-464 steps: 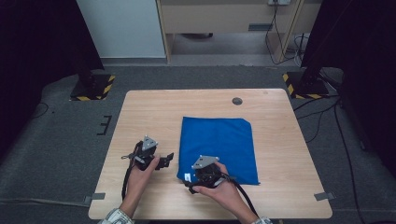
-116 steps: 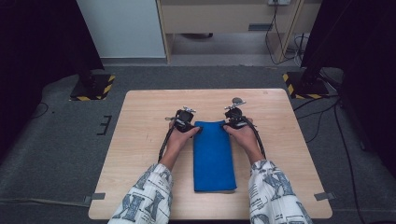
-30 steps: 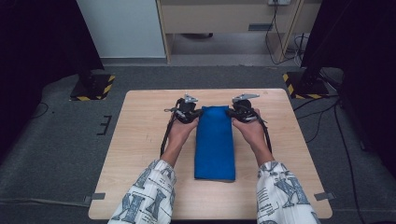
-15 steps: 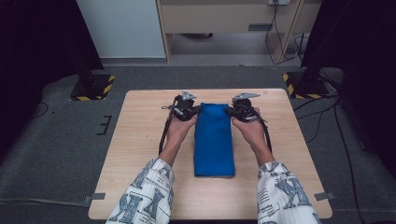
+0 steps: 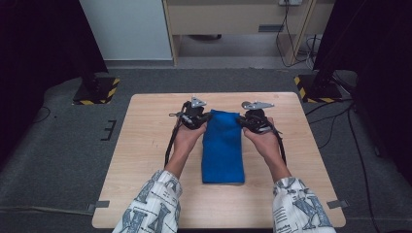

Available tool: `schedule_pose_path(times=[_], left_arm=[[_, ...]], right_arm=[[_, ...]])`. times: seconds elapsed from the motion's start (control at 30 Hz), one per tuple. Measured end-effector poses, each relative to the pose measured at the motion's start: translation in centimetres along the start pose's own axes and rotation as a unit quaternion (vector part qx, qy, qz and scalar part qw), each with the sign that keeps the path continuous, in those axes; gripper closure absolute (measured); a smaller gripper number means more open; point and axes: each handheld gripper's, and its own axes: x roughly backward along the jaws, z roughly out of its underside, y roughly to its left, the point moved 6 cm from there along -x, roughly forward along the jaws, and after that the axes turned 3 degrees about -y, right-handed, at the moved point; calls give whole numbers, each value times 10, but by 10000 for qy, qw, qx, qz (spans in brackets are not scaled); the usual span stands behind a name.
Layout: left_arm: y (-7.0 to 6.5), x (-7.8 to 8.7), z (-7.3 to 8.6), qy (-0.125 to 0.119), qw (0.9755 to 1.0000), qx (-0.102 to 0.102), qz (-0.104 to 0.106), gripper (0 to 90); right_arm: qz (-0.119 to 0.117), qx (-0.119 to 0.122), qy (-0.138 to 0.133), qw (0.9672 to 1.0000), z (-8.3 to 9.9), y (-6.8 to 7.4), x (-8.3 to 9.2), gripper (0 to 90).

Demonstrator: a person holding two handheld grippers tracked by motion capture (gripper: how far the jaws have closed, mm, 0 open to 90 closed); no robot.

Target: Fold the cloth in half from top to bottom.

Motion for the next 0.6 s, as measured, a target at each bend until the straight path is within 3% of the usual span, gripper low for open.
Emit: schedule_pose_path(times=[0.6], left_arm=[[-11,18,25,1,9998,-51,171,875]], right_arm=[[-207,192,20,9996,21,15,9,862]])
